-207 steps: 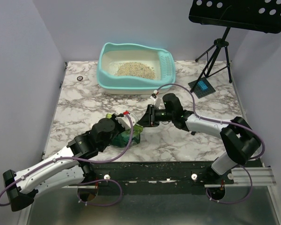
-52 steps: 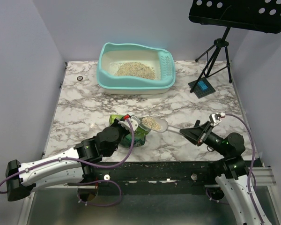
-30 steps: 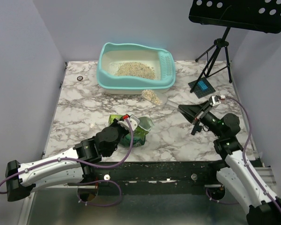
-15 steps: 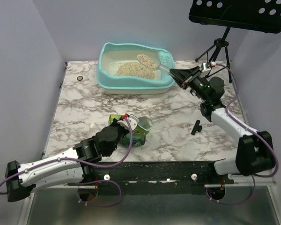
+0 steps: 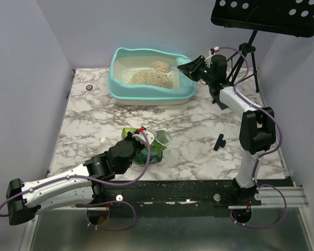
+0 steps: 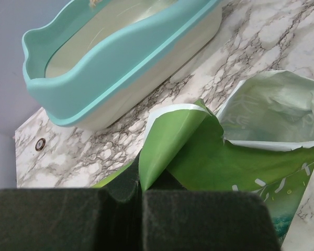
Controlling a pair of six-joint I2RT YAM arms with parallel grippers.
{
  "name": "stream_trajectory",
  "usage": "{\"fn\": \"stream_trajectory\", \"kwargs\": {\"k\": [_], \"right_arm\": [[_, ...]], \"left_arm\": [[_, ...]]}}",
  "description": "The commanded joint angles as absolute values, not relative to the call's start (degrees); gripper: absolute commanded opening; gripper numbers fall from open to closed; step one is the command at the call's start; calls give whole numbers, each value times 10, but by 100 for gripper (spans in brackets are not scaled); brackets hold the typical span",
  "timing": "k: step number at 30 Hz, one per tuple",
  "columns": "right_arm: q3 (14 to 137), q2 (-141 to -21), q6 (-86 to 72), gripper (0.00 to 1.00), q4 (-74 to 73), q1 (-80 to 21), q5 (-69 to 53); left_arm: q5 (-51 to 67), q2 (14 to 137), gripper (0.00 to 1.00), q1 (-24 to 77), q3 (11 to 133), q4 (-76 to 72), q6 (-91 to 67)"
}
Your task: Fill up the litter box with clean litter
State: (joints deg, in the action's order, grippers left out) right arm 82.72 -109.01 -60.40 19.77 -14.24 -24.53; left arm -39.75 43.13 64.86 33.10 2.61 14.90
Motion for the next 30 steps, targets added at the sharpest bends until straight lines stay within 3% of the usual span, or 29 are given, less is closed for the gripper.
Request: {"fn": "stream_trajectory", "kwargs": {"k": [1,10,16,23,30], "right_arm": [[974,-1159,-429,1,-48,-149,-225],[1183,-1215,-153,1,-310,-220,-61],[1273,-1214,-50,1,-391,-282,58],[1239,-1162,-6,1,-395,-321,201],[1075,-988,-46,1,-333,-330,167]], "left_arm": [[-396,441,0,642,335,30,136],[-396,448,0,639,338,33,134],[-395,449,0,639,345,44,132],[-391,446,0,639,346,52,129],[-391,439,0,639,348,57,127]]}}
